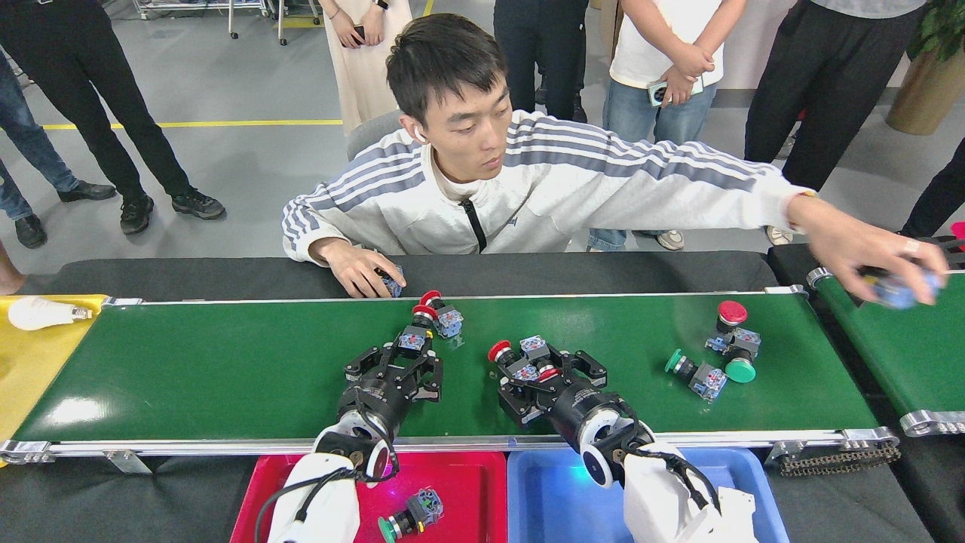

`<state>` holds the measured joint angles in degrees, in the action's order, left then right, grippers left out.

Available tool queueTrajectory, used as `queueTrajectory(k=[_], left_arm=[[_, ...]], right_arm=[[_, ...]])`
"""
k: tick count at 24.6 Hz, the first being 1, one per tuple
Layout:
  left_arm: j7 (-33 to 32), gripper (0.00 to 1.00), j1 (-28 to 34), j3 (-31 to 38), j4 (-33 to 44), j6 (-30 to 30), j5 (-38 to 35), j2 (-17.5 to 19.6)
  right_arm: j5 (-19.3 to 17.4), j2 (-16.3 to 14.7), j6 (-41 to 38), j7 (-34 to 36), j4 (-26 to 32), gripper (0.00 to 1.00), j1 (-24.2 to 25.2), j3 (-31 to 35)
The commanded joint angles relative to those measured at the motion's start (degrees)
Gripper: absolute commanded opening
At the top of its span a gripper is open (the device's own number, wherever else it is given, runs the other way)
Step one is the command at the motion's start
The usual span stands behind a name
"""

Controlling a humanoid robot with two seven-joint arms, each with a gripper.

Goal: Pick switch part from conveyor to tray

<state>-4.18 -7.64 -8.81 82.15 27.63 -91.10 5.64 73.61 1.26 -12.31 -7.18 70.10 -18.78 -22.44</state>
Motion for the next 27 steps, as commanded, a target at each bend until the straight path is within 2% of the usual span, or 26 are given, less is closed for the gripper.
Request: queueTrajectory(k=[1,3,4,5,6,7,8,12,14,17,18,20,22,25,27], left_arm=[[0.0,0.13,4.6,1.5,6.9,13.5,1.8,2.4],[-0.1,0.18,11.2,3.8,10.5,17.4,3.1,3.2],[-0.1,0.28,14.3,4.9,12.2,17.4,3.2,3.2],[-0.2,0.44,17.1,5.6,13.7,17.4,3.2,3.1],[-0.2,0.62,18.9,5.9,14.8,17.4,3.2,2.8],[-0.2,0.89,20.6,6.2,16.0,17.4,3.0,2.2],[-0.1,1.00,21.5,6.4,16.8,17.4,3.0,1.6],[0.0,1.00,22.0,7.7,17.0,15.8,3.2,0.6],[0.3,1.00,22.2,11.2,17.1,8.9,3.3,-0.4],[0.4,1.00,21.4,17.8,17.1,-7.7,3.3,-6.1],[0.4,1.00,21.2,19.9,16.9,-10.9,3.3,-6.3],[0.4,1.00,21.3,22.3,17.1,-11.7,3.3,-6.3],[0.4,1.00,20.9,22.8,17.1,-11.6,3.3,-6.3],[0.2,1.00,18.5,22.6,16.6,-11.6,3.1,-6.3],[-0.3,1.00,14.1,22.5,15.5,-11.8,2.7,-6.3]], right_arm=[[-0.3,-1.0,-7.0,0.3,7.9,0.02,4.1,-0.1],[-0.2,-1.4,-13.3,0.1,14.2,0.04,10.2,-0.2],[0.1,-1.4,-15.5,0.1,16.3,0.25,12.5,-0.2],[0.6,-0.7,-16.1,0.1,16.8,0.77,13.6,-1.0],[0.7,-0.3,-16.5,0.1,16.8,1.00,13.8,-2.2],[0.7,0.1,-16.4,0.1,16.7,1.00,13.8,-3.9],[0.7,0.1,-16.4,0.1,16.7,1.00,13.8,-5.2],[0.7,0.5,-16.4,0.1,16.8,1.00,13.7,-5.7],[0.7,0.6,-16.4,0.1,16.8,1.00,13.7,-5.5],[0.0,0.6,-16.1,0.3,18.6,1.00,13.7,-4.4],[-0.7,0.5,-15.6,0.4,20.0,1.00,14.3,-1.3],[-1.3,0.7,-13.8,0.6,22.8,1.00,17.9,7.4],[-1.4,1.7,-11.8,1.0,25.5,1.00,23.5,16.3],[-1.2,2.6,-7.6,7.8,26.0,0.99,29.1,28.1],[-1.1,2.2,-3.3,10.7,26.0,0.99,31.3,31.0]])
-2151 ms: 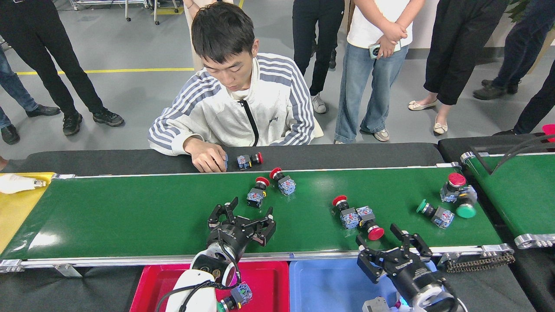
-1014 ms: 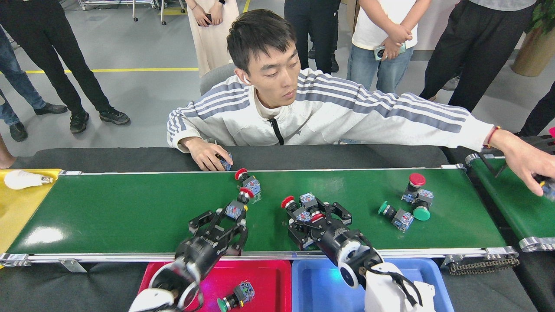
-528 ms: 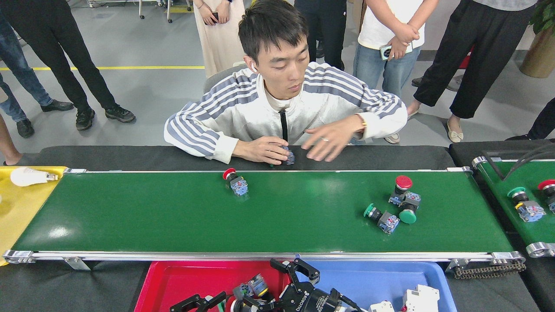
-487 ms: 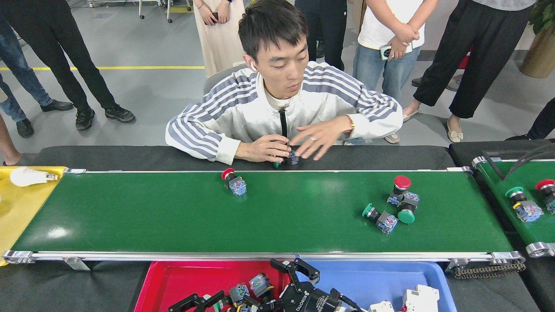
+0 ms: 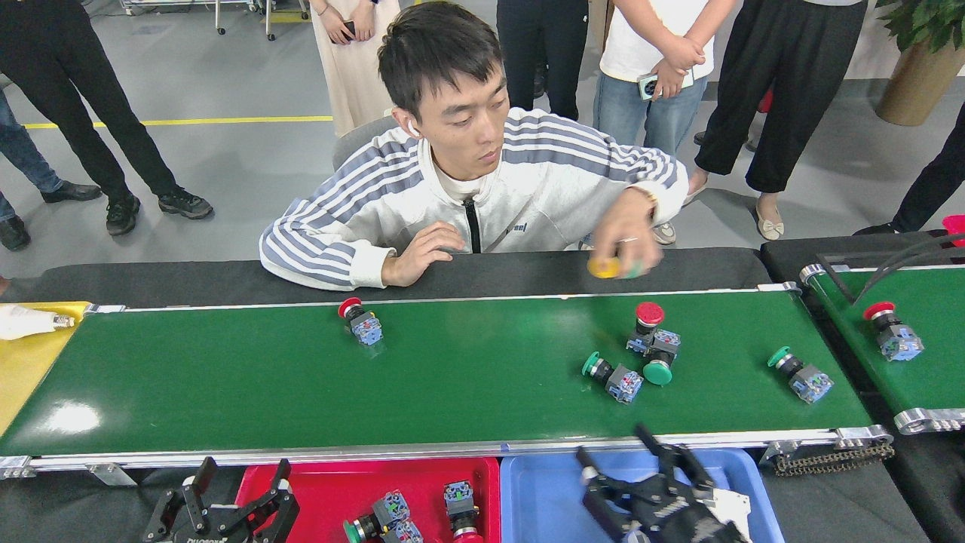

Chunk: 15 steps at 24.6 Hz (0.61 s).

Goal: Pick switch part from conveyor to tray
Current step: 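Grasp the next switches with both grippers and drop them into trays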

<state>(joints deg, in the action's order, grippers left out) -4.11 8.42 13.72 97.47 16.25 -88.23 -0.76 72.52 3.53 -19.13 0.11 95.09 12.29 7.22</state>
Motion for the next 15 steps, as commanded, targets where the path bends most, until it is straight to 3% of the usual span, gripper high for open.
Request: queueTrajectory(k=[1,4,7,10,15], left_arm=[[-0.5,1.00,-4.8,0.0,-2.0,-0.6,-0.4,0.1],[-1.8,1.00,-14.8,-2.7,-11.7,-0.6,-2.6,0.1],[-1.8,1.00,-22.0,-4.1,-20.4,-1.0,-6.6,0.1],[-1.8,1.00,-26.9,-4.2,-27.8,-2.6,-6.9,0.3],[-1.8,1.00,-31.5,-4.2,-34.6,-4.4,-6.9,1.8]], right_arm=[[0.2,-0.6,5.5,3.4,0.7,0.99,1.0,1.4],[0.7,-3.7,9.1,3.5,0.1,0.99,0.5,1.2],[2.2,-4.1,9.1,3.4,-0.3,0.99,-2.0,-0.5],[3.6,-4.5,9.1,2.5,-2.1,0.99,-7.4,-6.1],[4.0,-5.1,9.8,-2.9,-10.2,0.99,-18.1,-17.5]])
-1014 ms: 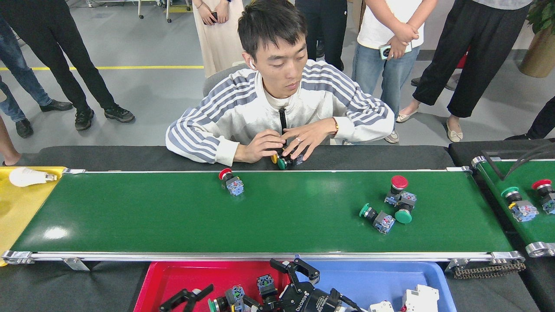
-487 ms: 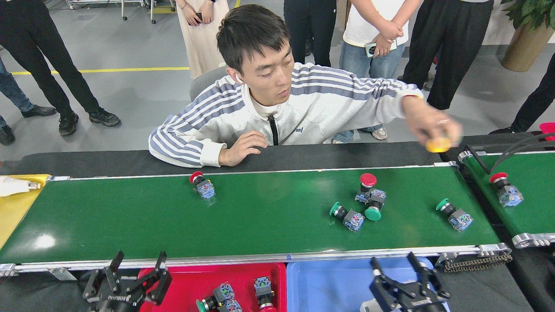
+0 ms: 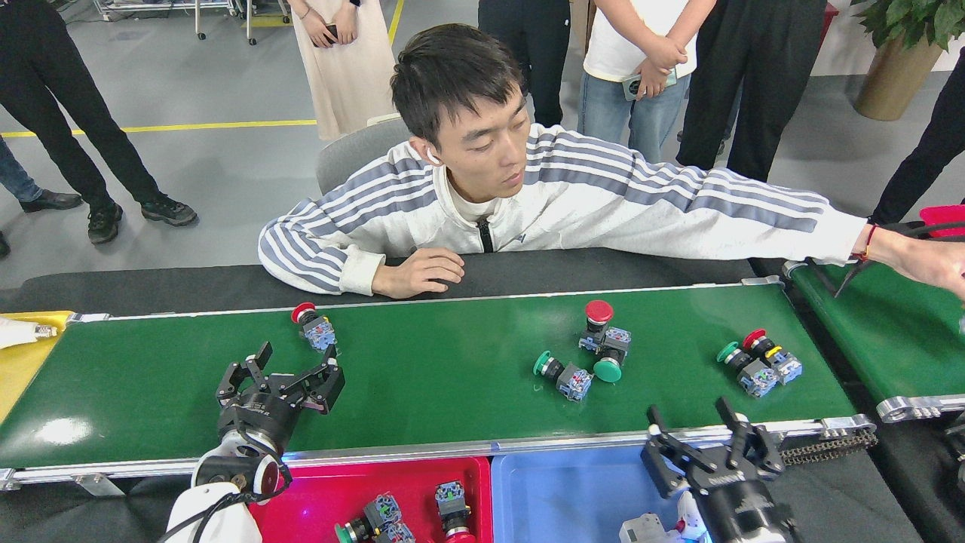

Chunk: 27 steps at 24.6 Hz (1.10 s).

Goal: Pick switch part from conveyor to tray
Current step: 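Grasp the next switches with both grippers and drop them into trays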

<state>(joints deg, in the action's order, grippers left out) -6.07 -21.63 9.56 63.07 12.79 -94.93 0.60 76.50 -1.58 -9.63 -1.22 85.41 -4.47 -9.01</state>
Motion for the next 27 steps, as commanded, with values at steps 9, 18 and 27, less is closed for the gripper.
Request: queueTrajectory(k=[9,18,27], left_arm=[[0.9,1.00,-12.6,-0.7,-18.4,-7.3,-0.2,1.8],[9.3,0.74,-20.6,-0.7,-35.7,-16.2,-0.1,4.9],[11.4,0.12,-18.9,-0.8,-37.2,-14.6,2.8,6.1]], right_arm=[[1.4,4.5,6.2,-3.9,-14.9,0.99,-13.2,-13.3],[0.8,11.0,5.9,-5.2,-32.9,0.23,-27.1,-22.2],[0.2,10.9,3.9,-5.5,-31.3,0.02,-26.6,-23.1]])
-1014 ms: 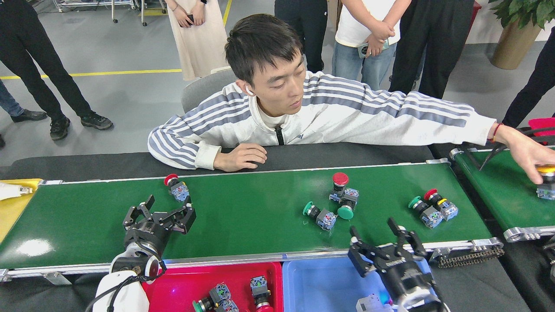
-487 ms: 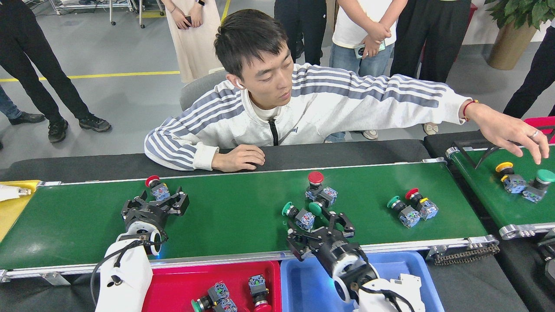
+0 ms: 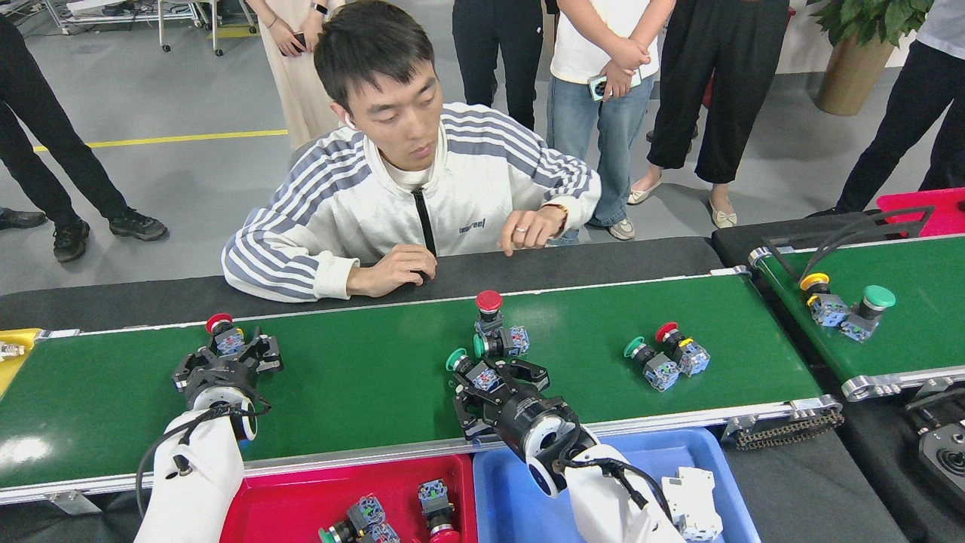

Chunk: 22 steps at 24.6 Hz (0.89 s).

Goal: Pick switch part from conveyor to tray
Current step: 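Grasp the next switches with both grippers and drop them into trays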

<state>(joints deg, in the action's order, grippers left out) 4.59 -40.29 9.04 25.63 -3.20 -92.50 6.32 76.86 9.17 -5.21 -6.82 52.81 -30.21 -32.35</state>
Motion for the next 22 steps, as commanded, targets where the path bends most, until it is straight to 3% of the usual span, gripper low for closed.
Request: queueTrajectory(k=[1,4,8,9,10,11,13,14,17,20,22], left_arm=[[1.2,0.10,0.8,-0.2,0.8,3.1,0.4,0.3],[1.2,0.08,5.4,-2.3,10.1,12.7,0.1,0.1],[0.5,0.08,20.9,-4.7,37.1,32.3,0.3,1.0],[0.3,0.09,25.5,-4.7,43.5,37.4,0.3,1.1],[-0.1,0.09,28.6,-4.7,47.8,40.9,0.4,1.1],[-1.2,0.11,34.1,-4.5,54.5,46.2,0.5,1.1],[-2.2,0.18,41.8,-4.3,62.5,48.2,0.5,1.0],[-2.3,0.31,45.7,-4.4,65.9,48.2,0.4,1.0],[-2.7,0.96,52.4,-3.8,72.5,48.2,0.0,-0.3],[-2.7,1.00,54.4,-3.8,74.0,48.2,0.1,-1.5],[-2.7,1.00,54.3,-2.4,74.0,47.1,0.4,-1.7]], right_arm=[[-0.1,0.1,-0.5,0.2,3.3,0.02,0.1,0.3],[-0.1,-0.9,-0.7,0.1,12.5,0.02,5.2,0.2],[0.0,-6.5,-7.5,-0.5,28.7,0.04,16.1,-1.5],[0.2,-7.1,-9.5,-0.5,31.5,0.23,18.3,-2.5],[0.5,-7.2,-10.4,-0.5,32.5,0.55,19.5,-3.2],[0.7,-7.3,-11.5,-0.5,33.5,1.00,20.9,-4.7],[0.7,-7.4,-12.7,-0.4,33.7,1.00,21.5,-6.5],[0.7,-7.4,-13.3,-0.4,33.8,1.00,21.6,-6.6],[0.7,-7.4,-13.8,-0.4,35.6,1.00,22.6,-6.6],[0.2,-10.0,-13.3,0.1,39.1,1.00,24.4,-5.0],[-0.1,-11.3,-12.1,1.3,42.2,1.00,28.1,1.4]])
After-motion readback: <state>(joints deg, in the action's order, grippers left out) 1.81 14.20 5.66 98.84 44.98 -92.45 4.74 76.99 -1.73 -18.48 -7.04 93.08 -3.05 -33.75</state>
